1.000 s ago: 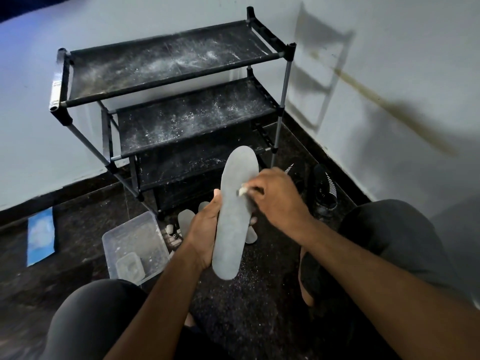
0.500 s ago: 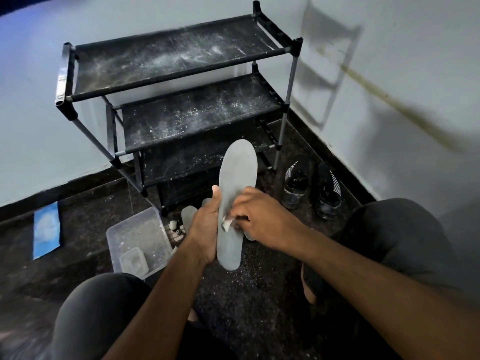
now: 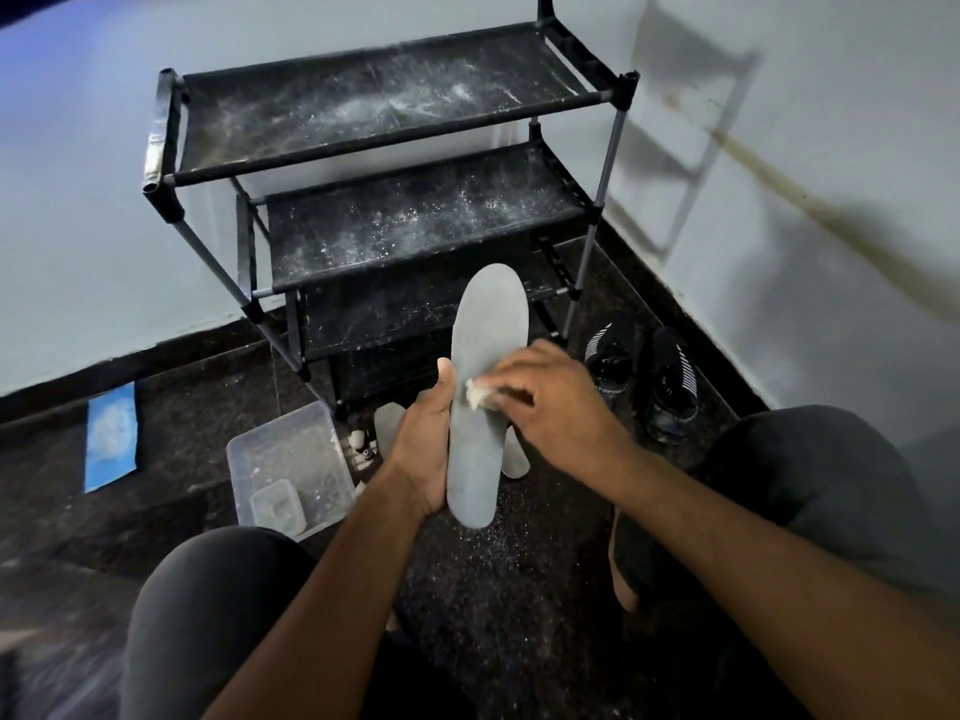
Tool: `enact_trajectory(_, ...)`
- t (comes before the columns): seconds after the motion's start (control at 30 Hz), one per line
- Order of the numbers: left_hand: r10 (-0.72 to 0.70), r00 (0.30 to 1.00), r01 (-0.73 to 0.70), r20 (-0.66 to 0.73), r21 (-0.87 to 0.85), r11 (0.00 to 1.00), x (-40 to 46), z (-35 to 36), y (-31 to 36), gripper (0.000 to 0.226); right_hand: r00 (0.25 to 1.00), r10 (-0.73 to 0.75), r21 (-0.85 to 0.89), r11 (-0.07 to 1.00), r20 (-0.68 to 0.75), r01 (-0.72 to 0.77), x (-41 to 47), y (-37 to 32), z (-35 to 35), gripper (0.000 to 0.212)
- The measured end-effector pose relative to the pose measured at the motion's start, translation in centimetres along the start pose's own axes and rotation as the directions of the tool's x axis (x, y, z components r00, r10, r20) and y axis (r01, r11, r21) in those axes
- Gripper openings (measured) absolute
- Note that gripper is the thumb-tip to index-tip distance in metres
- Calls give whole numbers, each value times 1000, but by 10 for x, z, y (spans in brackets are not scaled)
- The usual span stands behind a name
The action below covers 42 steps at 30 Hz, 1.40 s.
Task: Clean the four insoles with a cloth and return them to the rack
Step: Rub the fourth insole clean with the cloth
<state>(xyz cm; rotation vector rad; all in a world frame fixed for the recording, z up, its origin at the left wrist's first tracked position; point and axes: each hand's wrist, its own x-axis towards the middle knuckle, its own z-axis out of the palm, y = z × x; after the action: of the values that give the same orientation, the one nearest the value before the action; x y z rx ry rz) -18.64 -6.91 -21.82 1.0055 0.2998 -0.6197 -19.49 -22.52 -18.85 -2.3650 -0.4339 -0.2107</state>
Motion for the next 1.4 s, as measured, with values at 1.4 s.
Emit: enact_trajectory(1.4,27,995,-36,-93,-98,995,10,-8,0,68,967,89,224,964,240,-144,-2,-25,7,6)
